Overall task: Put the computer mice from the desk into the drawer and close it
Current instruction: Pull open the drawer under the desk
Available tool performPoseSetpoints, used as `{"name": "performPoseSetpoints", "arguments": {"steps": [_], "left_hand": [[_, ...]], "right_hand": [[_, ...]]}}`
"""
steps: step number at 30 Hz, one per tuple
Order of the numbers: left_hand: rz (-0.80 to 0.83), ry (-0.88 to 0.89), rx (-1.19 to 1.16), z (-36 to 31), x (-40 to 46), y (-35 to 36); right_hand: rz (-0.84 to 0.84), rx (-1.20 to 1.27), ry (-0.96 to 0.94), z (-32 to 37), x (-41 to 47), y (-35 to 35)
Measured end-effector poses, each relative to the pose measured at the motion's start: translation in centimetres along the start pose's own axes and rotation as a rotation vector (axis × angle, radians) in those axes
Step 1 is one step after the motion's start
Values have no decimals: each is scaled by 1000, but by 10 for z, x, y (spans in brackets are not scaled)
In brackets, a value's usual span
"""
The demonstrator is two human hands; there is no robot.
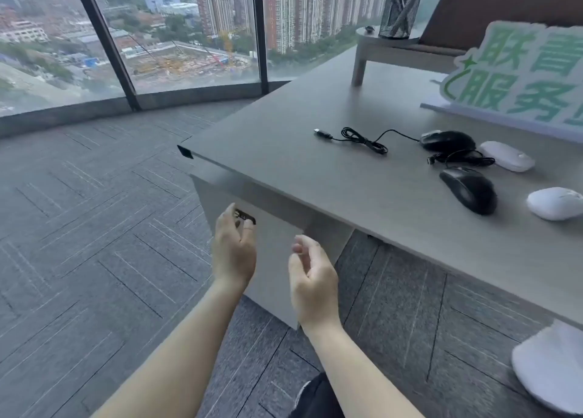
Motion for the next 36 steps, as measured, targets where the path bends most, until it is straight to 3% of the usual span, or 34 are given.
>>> {"name": "performPoseSetpoints", "arguments": {"steps": [4, 10, 18, 24, 36], "left_hand": [[118, -375, -187, 58, 13, 20], [163, -619, -208, 112, 46, 48], [-17, -719, -419, 107, 83, 61], [2, -828, -441, 123, 98, 71], [12, -850, -428, 134, 99, 68]], "right_hand": [[12, -17, 269, -45, 0, 16], [-54, -82, 356, -66, 20, 31], [-82, -97, 350, -67, 43, 41], [-138, -134, 367, -77, 53, 43], [-157, -228, 299, -74, 56, 26]]}}
Point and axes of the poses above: each hand's wrist, its own x-axis towards the middle knuckle, its own y-axis out of the palm, z = x × y, the point moved 8 cm from there along x, towards the middle knuckle, and after that the axes turned 7 degrees about -z, right-handed, at the moved point
